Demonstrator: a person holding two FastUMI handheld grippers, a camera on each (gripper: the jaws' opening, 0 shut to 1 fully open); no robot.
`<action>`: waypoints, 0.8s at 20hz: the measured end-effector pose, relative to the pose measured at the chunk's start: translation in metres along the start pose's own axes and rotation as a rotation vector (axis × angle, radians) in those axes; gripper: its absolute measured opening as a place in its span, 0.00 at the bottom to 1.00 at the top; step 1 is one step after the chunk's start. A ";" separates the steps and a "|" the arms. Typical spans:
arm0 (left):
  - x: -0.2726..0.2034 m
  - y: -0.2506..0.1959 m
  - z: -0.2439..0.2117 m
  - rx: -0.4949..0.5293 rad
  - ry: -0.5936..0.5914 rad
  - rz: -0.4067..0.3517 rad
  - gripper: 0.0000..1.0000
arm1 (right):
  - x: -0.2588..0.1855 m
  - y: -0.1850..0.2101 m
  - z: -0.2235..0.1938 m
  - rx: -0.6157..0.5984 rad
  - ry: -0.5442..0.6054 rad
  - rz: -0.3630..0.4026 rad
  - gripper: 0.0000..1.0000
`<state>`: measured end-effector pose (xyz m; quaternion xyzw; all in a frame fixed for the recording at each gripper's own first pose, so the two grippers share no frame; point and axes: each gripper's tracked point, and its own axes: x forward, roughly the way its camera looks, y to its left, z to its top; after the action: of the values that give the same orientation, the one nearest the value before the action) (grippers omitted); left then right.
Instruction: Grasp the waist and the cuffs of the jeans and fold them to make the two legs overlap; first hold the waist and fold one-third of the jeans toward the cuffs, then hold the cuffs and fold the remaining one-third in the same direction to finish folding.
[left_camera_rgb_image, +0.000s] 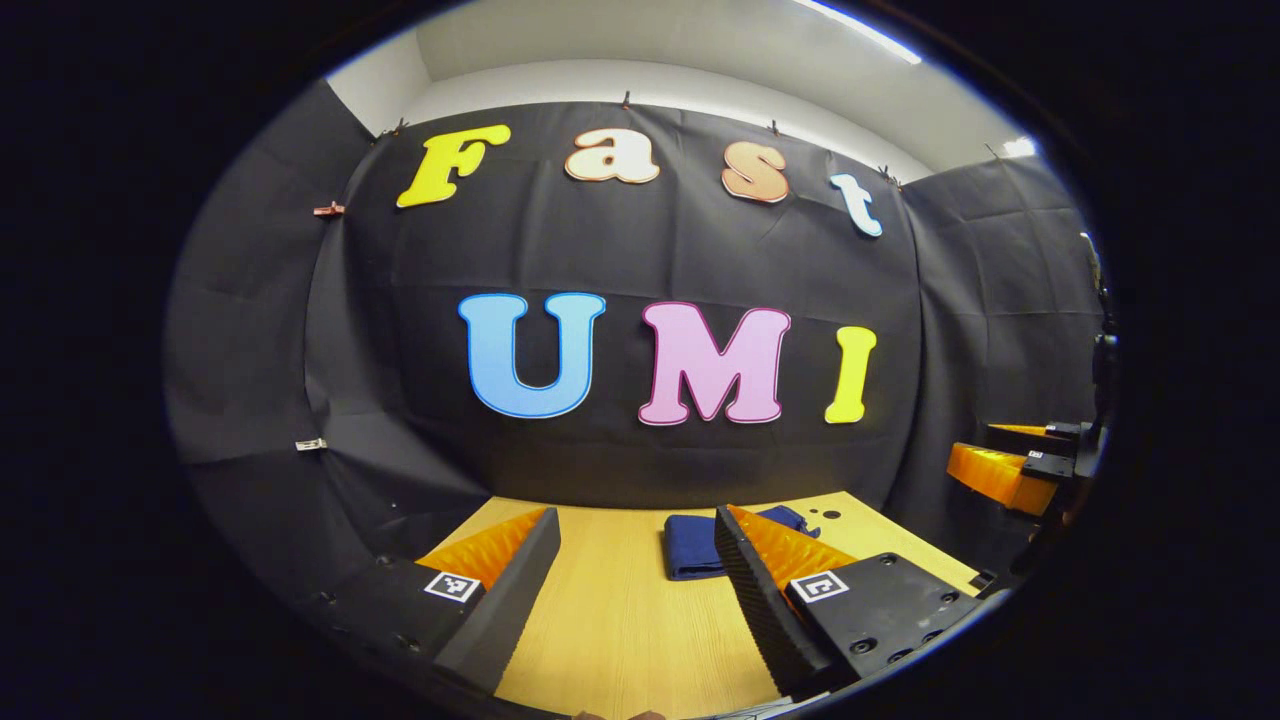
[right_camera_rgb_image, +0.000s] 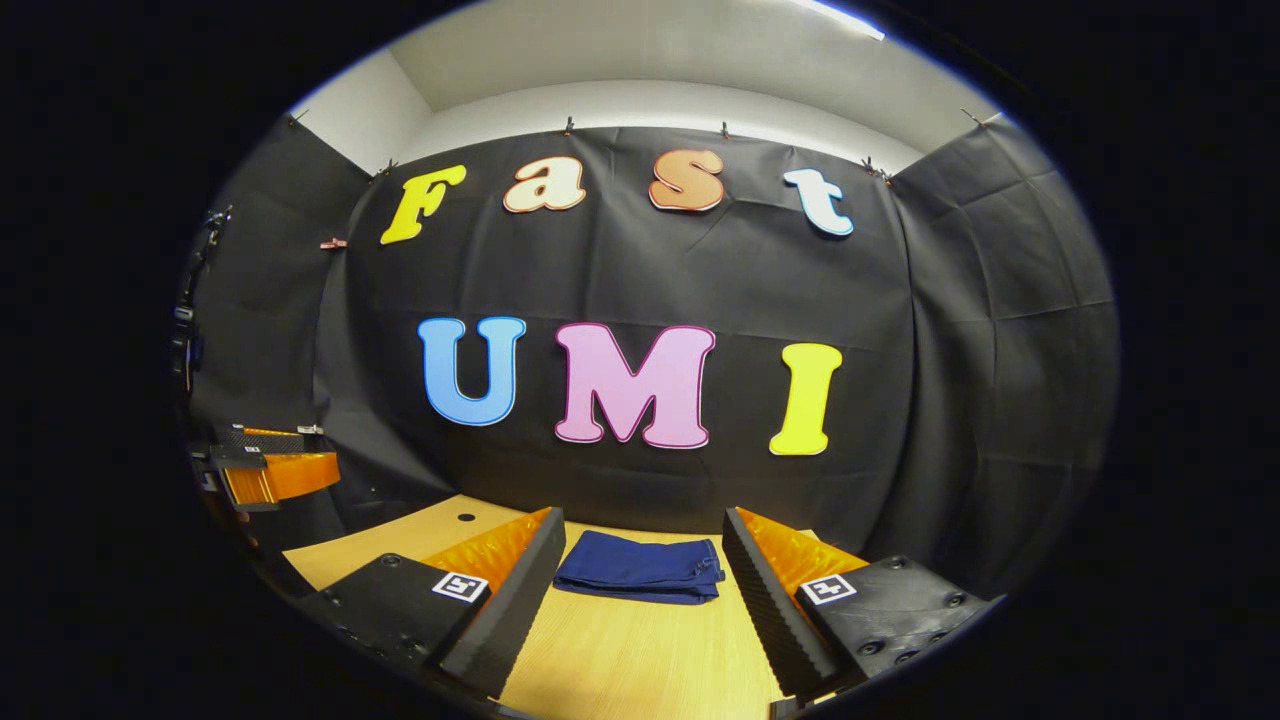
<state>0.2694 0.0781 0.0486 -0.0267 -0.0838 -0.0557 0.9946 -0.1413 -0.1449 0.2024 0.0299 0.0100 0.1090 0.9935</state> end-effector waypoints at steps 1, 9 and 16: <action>0.001 -0.002 0.000 0.009 -0.005 -0.008 0.96 | -0.001 -0.001 -0.001 -0.001 -0.003 -0.004 0.97; 0.013 -0.018 -0.005 0.038 -0.017 -0.079 0.93 | -0.008 -0.019 -0.016 -0.005 0.015 -0.083 0.97; 0.020 -0.018 -0.023 0.026 0.018 -0.096 0.97 | -0.014 -0.027 -0.025 -0.008 0.035 -0.129 0.97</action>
<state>0.2908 0.0565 0.0305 -0.0093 -0.0768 -0.1023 0.9917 -0.1498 -0.1724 0.1755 0.0232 0.0288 0.0453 0.9983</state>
